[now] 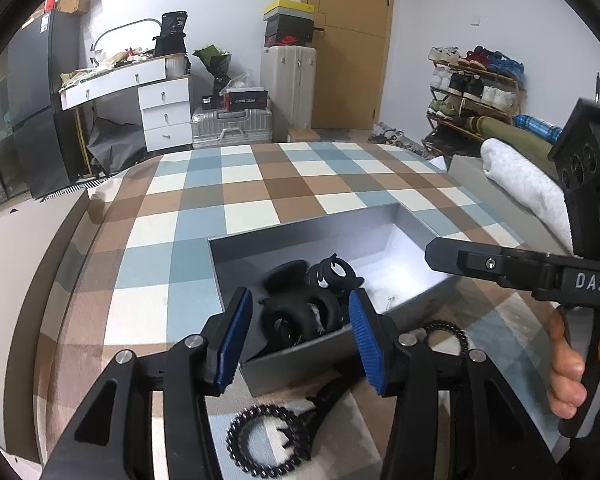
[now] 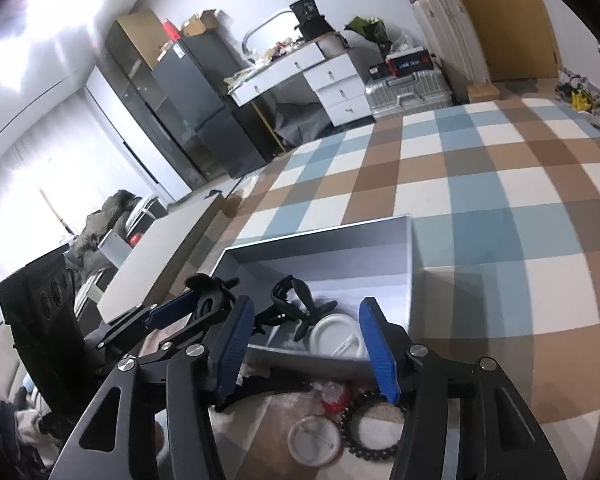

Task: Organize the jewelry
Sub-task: 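Carry the badge and the claw clip over the grey box, then open both tools to drop the badge and clip into the box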

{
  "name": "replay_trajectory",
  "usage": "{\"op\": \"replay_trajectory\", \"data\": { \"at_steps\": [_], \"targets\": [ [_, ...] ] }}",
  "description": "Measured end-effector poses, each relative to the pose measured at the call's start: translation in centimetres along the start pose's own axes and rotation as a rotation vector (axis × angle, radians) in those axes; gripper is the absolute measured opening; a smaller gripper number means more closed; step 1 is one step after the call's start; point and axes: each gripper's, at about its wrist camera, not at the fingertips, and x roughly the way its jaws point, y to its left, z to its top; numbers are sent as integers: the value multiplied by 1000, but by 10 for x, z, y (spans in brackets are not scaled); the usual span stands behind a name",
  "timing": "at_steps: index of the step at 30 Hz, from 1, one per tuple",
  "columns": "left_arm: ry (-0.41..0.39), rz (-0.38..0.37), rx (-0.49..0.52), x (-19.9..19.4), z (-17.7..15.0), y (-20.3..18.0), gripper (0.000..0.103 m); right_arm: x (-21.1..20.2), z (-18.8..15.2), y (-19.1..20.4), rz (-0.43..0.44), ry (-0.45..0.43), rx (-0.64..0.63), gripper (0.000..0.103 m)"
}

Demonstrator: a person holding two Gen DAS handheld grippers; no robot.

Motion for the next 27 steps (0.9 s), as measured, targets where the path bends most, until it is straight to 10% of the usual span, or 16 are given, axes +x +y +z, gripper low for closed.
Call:
{"op": "replay_trajectory", "data": {
  "at_steps": [14,27],
  "targets": [
    [-41,-33,7,-37,-18,-9,102,-45,-38,32,-177,-33,-221,102],
    [-32,10,-7,-36,-38,1,102,-42,-73,29,-198,36,-246,103]
  ]
}}
